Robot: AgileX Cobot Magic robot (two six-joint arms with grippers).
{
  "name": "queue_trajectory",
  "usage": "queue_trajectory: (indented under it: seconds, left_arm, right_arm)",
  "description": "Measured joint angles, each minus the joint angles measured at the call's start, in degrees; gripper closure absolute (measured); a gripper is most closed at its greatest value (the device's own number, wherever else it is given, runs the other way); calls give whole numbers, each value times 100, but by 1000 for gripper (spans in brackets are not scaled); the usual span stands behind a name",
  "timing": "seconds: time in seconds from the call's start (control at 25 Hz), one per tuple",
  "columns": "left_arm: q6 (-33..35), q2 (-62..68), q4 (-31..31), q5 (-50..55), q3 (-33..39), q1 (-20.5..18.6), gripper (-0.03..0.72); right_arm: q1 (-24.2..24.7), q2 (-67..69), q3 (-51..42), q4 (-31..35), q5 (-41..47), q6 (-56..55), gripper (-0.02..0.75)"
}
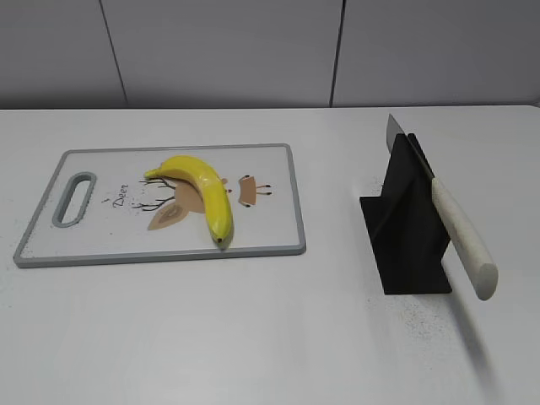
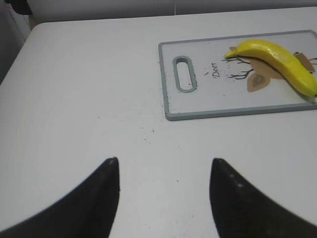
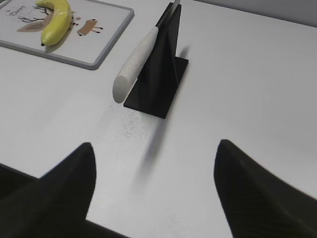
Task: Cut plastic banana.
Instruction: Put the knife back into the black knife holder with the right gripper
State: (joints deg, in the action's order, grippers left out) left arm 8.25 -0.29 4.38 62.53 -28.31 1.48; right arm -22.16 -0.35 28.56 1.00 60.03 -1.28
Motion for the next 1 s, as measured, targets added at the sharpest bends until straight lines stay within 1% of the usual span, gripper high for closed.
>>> queue_trajectory:
  seconds: [0.08, 0.32, 0.44, 0.64, 1.0]
  left_arm:
    - [0, 0, 0, 0, 0, 0, 125]
    - [0, 0, 0, 0, 0, 0, 125]
    - [0, 0, 0, 0, 0, 0, 125]
    - [0, 0, 0, 0, 0, 0, 125]
    - [0, 0, 0, 0, 0, 0, 142]
  right_arm:
    - [239, 0, 0, 26, 0, 0, 148]
    - [1522, 0, 0, 41, 0, 0, 169]
    - [1880, 0, 0, 41, 0, 0, 191]
    - [1976, 0, 0, 41, 0, 0, 226]
    - [1981, 0, 0, 41, 0, 0, 232]
